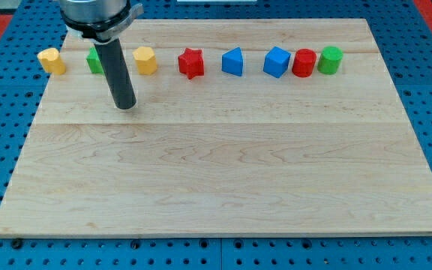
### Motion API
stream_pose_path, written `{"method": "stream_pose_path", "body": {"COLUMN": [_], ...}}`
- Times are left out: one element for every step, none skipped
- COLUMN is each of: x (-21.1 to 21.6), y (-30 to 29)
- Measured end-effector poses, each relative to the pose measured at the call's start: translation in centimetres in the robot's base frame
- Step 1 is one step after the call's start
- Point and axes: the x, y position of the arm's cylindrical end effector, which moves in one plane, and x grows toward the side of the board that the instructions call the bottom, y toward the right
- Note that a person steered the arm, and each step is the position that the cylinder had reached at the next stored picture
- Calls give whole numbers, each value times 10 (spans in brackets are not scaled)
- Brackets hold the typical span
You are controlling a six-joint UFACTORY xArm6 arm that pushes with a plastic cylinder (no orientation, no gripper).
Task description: Move the red star diagonal to the hexagon
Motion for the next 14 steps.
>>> {"method": "stream_pose_path", "body": {"x": [-22, -48, -81, -113, -75, -37, -64, -107, -114, -114, -127, -130, -128, -127], "y": [0, 9, 21, 21, 25, 32, 40, 49, 57, 57, 95, 167, 182, 134]}}
